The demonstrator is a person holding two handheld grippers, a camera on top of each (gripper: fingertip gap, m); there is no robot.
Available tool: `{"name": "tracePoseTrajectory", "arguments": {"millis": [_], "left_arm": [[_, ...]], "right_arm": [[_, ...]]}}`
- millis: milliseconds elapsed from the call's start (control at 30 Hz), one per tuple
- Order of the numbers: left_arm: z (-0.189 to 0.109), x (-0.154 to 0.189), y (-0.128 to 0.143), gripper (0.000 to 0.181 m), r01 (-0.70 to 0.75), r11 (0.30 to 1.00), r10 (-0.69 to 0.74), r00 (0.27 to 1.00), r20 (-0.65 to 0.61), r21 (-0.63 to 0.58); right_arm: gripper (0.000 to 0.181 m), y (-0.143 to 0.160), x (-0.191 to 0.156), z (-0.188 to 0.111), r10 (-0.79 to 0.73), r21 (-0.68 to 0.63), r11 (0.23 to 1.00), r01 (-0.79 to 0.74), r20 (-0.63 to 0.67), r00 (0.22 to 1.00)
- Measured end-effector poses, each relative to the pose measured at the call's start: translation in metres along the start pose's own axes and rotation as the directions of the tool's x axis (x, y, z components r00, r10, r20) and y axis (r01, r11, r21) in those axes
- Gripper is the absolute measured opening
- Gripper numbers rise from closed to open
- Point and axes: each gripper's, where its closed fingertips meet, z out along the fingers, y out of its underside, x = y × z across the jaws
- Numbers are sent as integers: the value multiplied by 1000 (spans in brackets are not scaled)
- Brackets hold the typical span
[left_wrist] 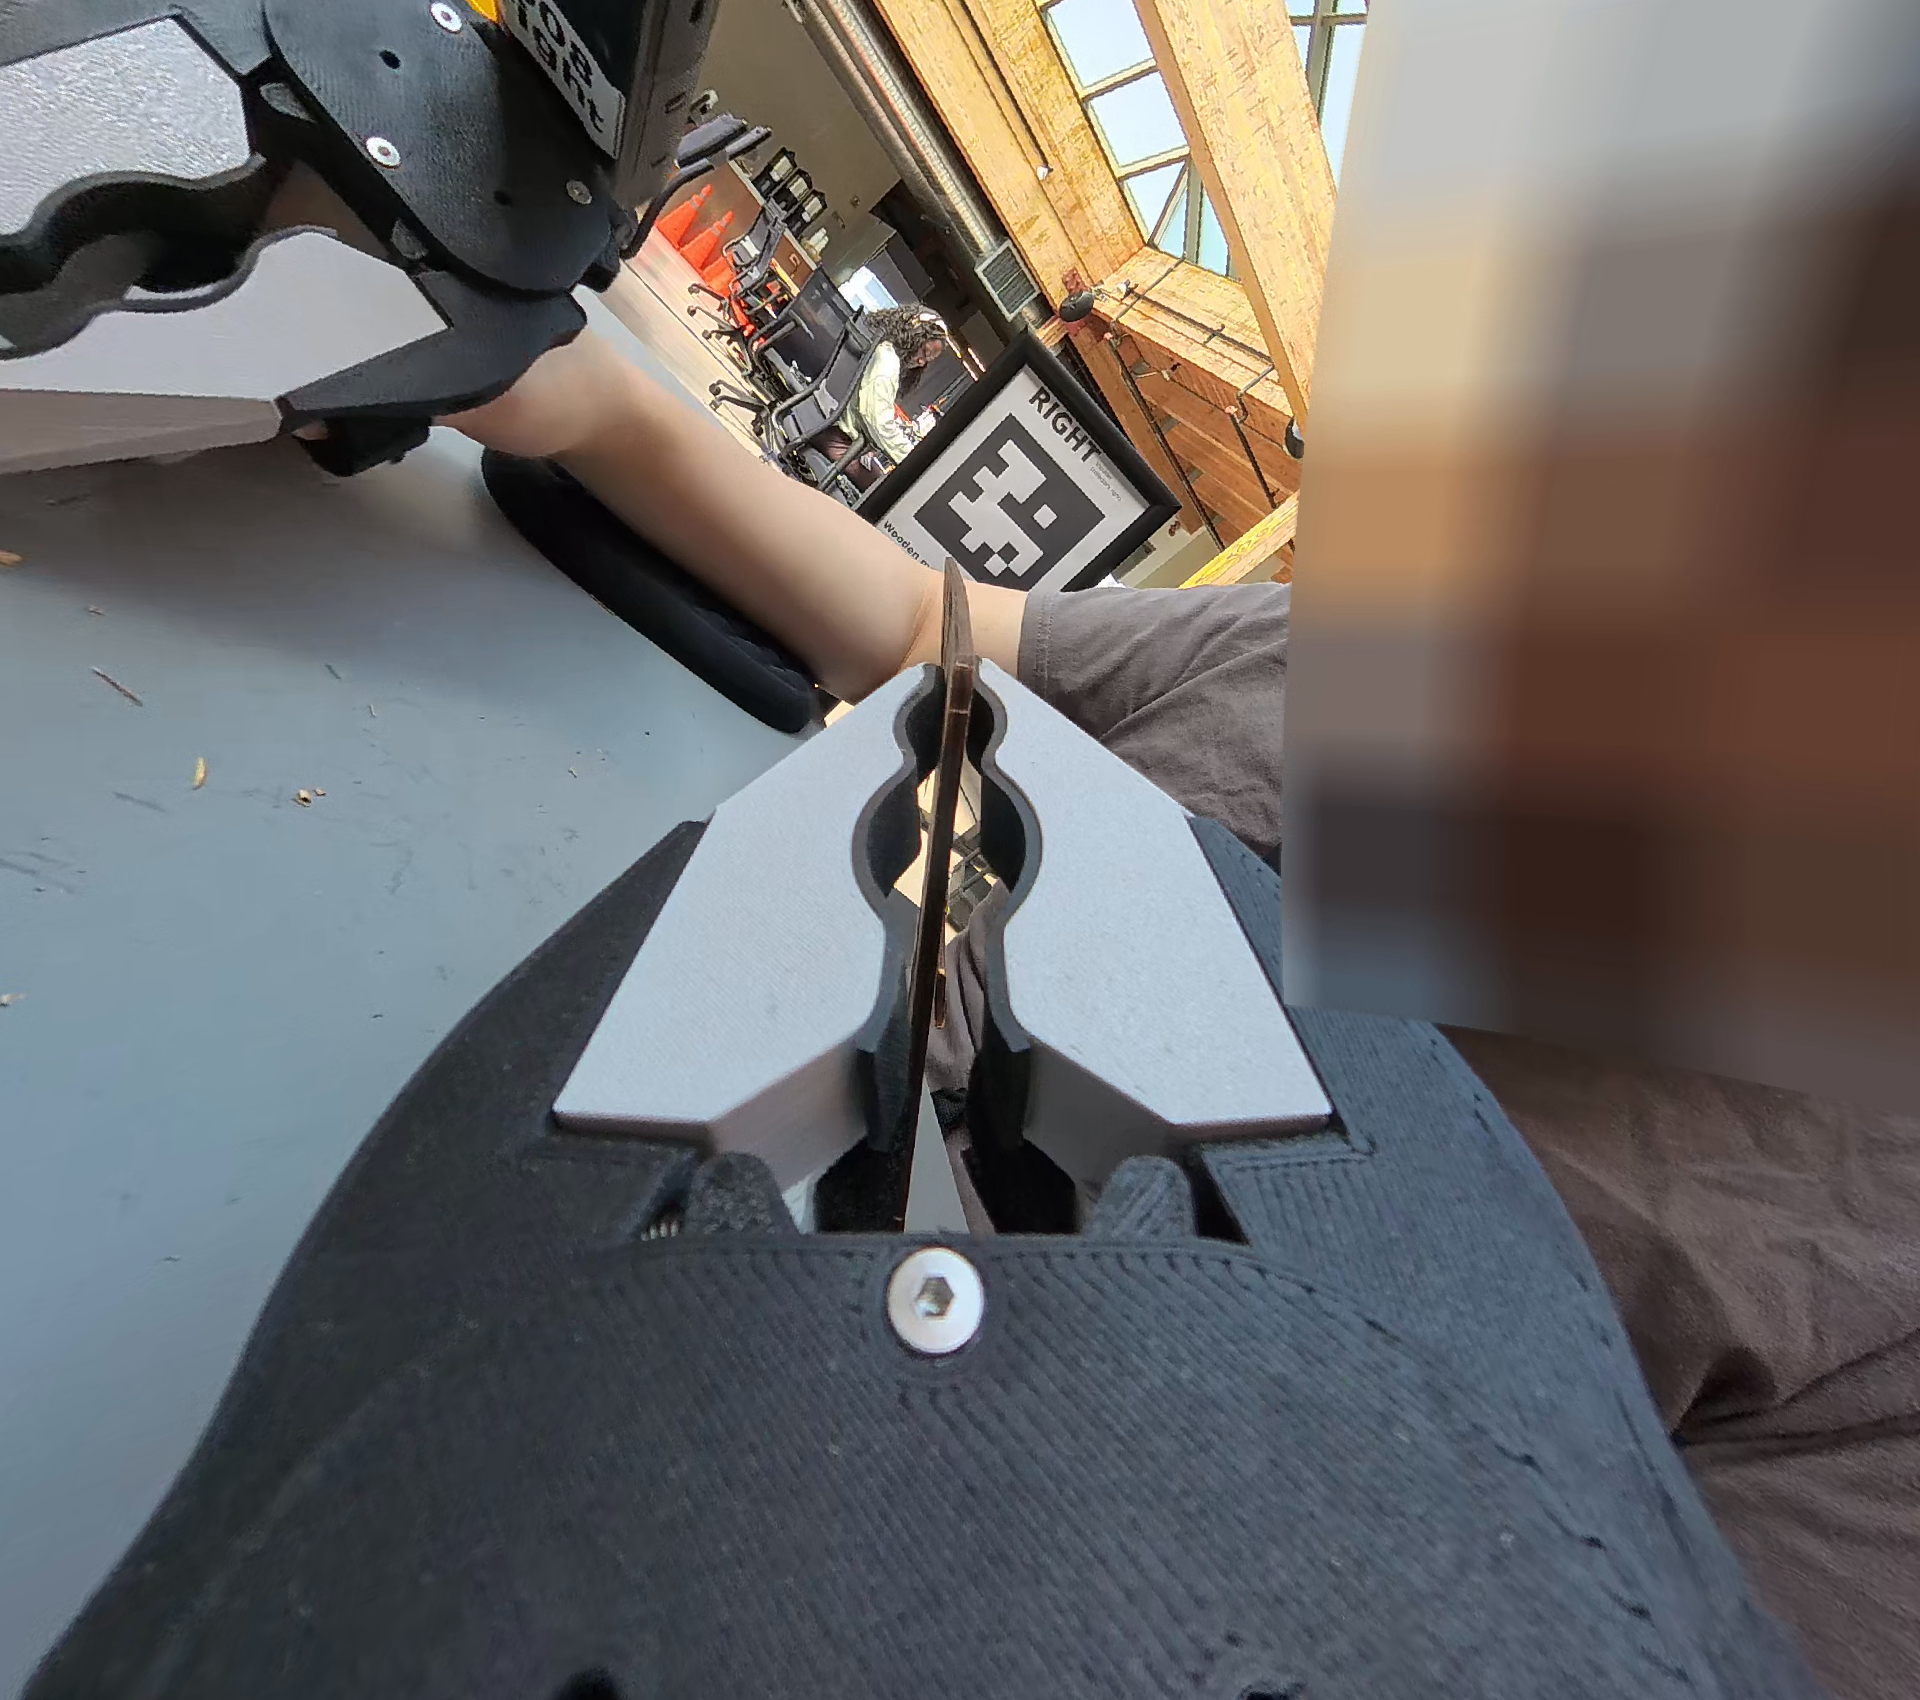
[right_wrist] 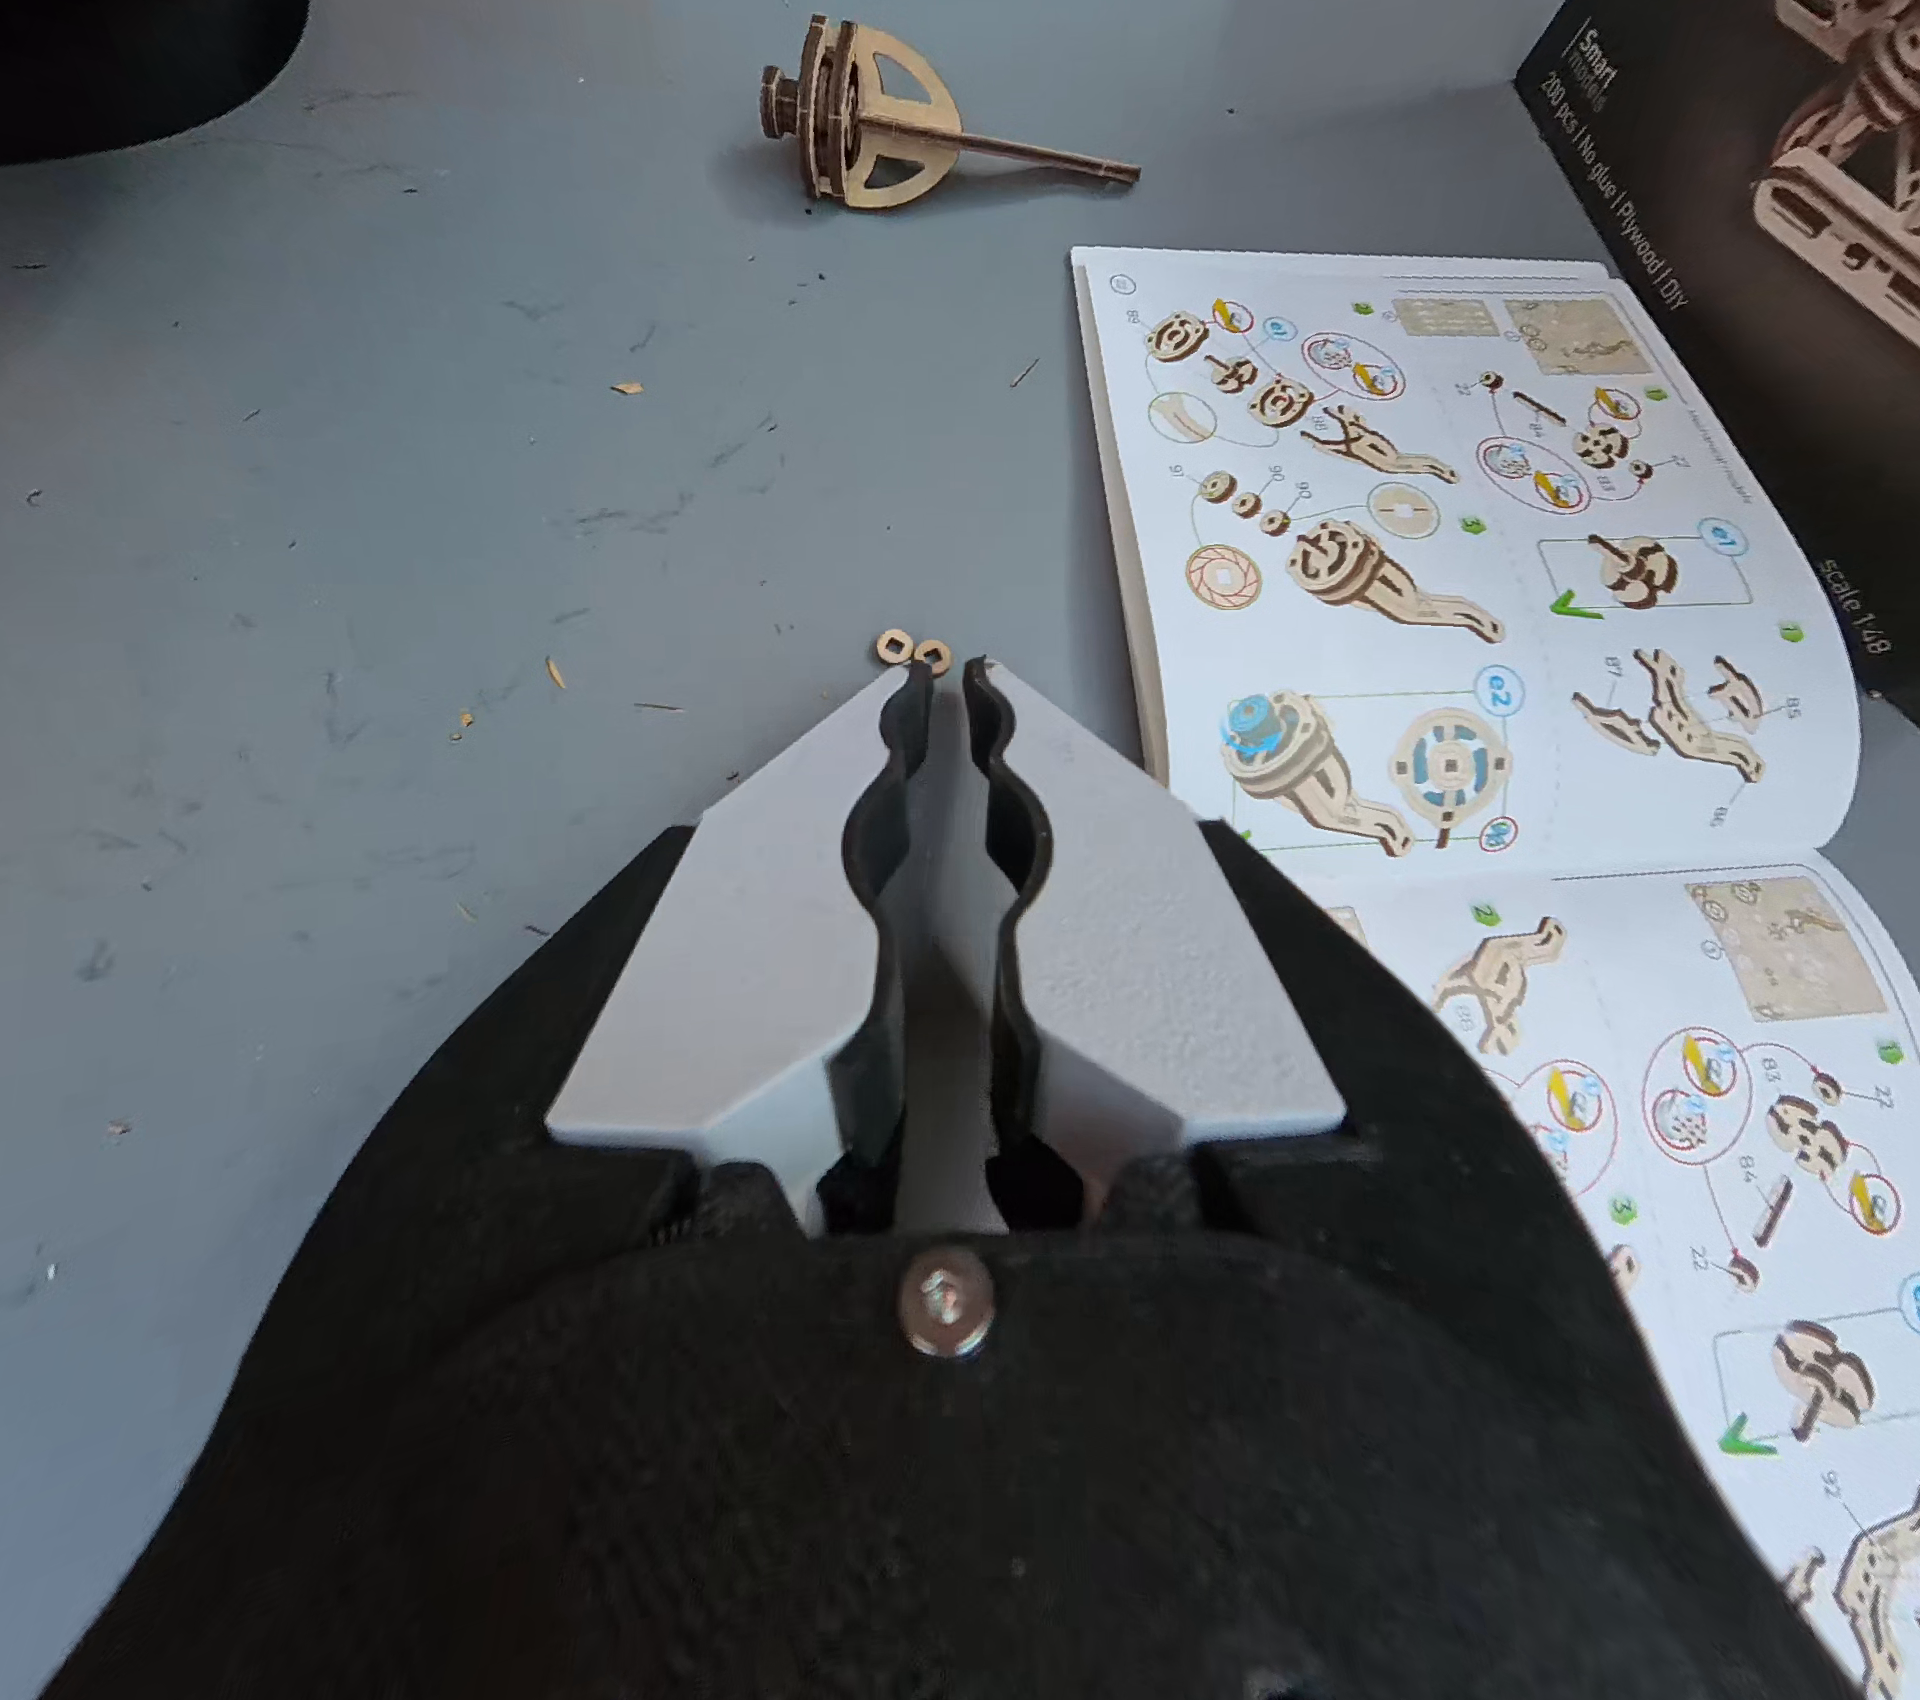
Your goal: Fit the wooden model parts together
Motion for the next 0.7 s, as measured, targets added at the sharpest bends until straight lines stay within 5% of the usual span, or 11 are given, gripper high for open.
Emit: {"name": "tracePoseTrajectory", "arguments": {"millis": [233, 433, 567, 700], "left_arm": [[-7, -5, -14, 1, -66, 995, 61, 996, 65, 75], [-34, -17, -41, 1, -156, 959, 108, 973, 206, 235], [-48, -23, -53, 1, -227, 929, 135, 944, 302, 291], [-51, -25, -55, 1, -287, 915, 176, 917, 358, 285]], "right_arm": [[13, -13, 23, -56, 72, 194, 979, -56, -77, 994], [38, -14, 44, -113, 220, 409, 901, -141, -151, 964], [50, -29, 6, -126, 201, 501, 840, -210, 74, 977], [51, -48, -23, -128, 220, 515, 762, -392, 363, 906]]}}
